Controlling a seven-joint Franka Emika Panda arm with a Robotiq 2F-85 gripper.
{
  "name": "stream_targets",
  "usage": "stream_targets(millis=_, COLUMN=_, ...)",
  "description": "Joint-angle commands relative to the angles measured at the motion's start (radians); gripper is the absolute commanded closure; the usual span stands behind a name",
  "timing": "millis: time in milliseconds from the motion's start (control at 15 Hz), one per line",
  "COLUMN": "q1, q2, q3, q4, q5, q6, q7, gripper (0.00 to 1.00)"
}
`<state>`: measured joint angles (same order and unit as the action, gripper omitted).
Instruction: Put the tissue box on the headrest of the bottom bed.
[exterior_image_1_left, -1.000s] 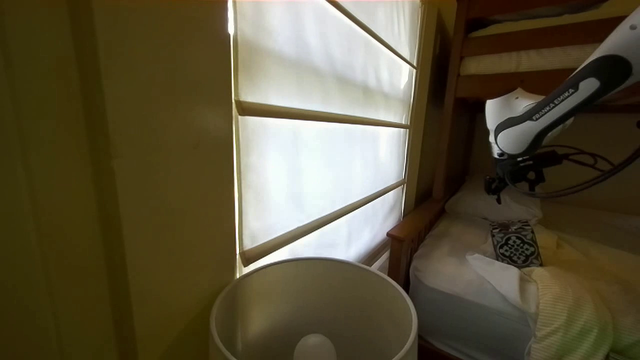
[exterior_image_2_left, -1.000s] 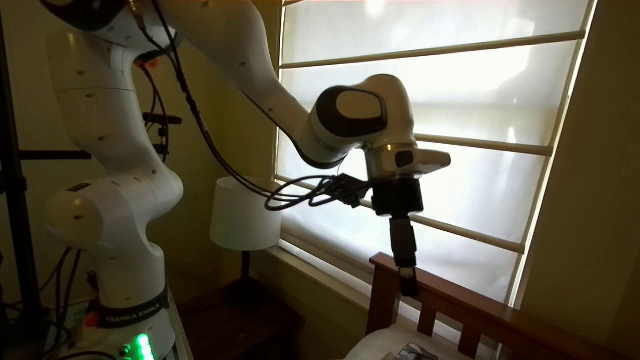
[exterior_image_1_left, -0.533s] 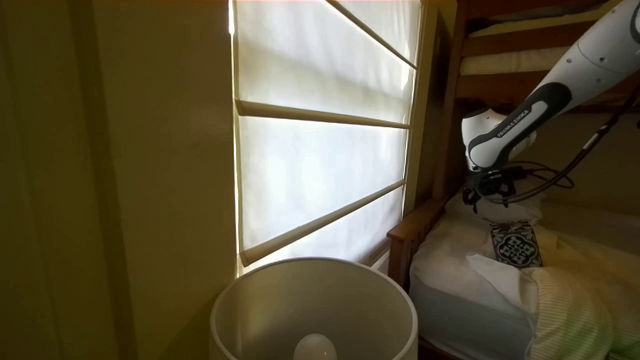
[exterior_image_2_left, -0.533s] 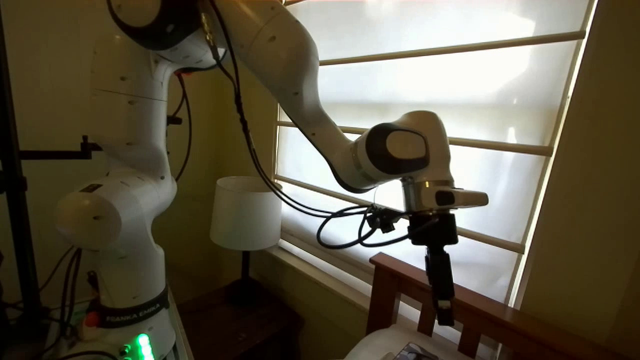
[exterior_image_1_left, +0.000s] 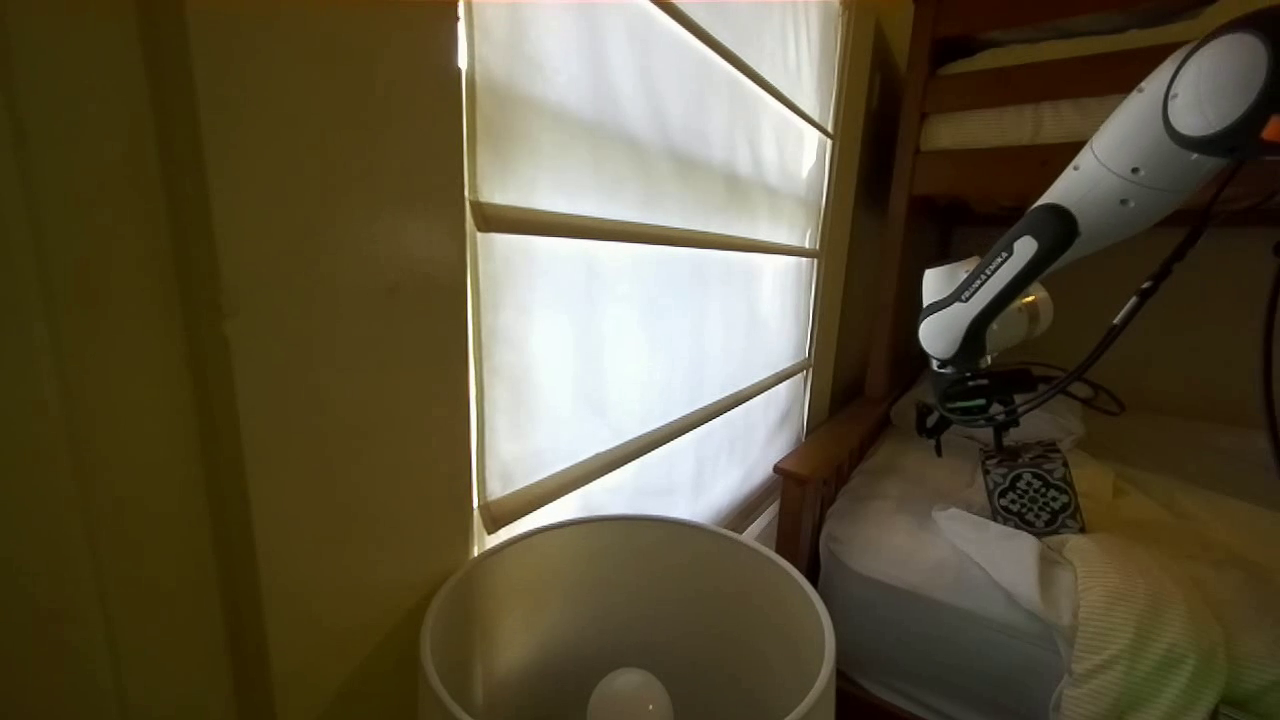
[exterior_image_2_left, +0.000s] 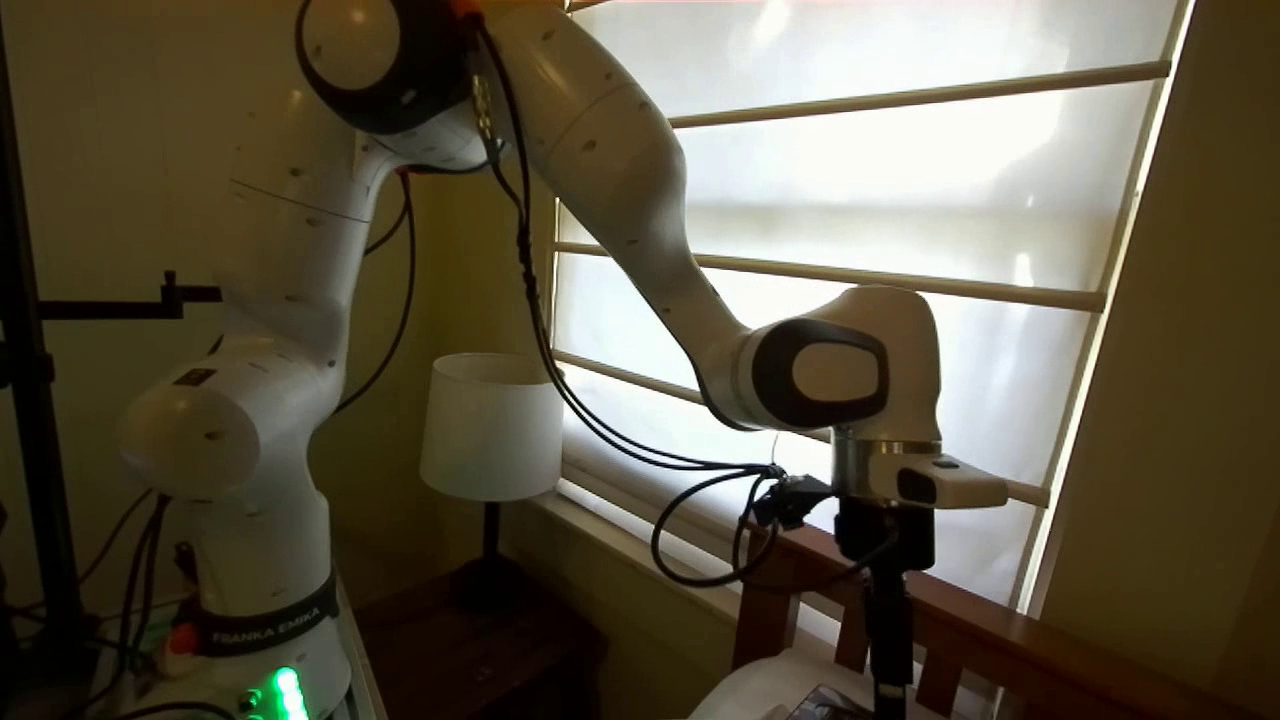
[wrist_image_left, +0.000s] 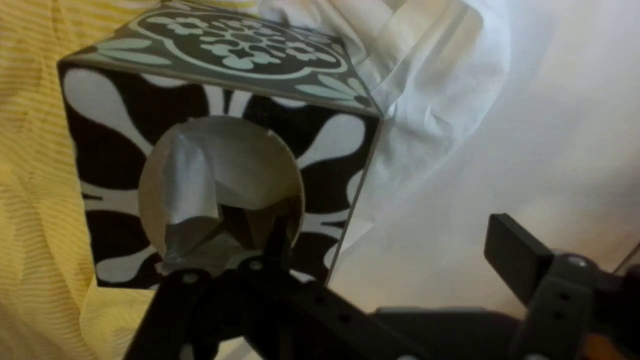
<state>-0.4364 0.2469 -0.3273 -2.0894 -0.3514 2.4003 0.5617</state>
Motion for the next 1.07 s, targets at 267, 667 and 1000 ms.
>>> stream_targets(millis=267, q1=0.047, q2=0.077, q3=-0.074, q4=0.035, q5=0.110, q6=-0.002, q7=-0.043, gripper=0.00)
stream_targets(millis=667, q1=0.065, q2=0.020, q3=-0.102, q4=0.004, q5=0.117, q6=0.019, q7=-0.037, gripper=0.00)
stream_targets(millis=1000, q1=0.105, q2=-0.116, q3=-0.126, q4=-0.051, q5=0.059, q6=0.034, q7=-0.015, gripper=0.00)
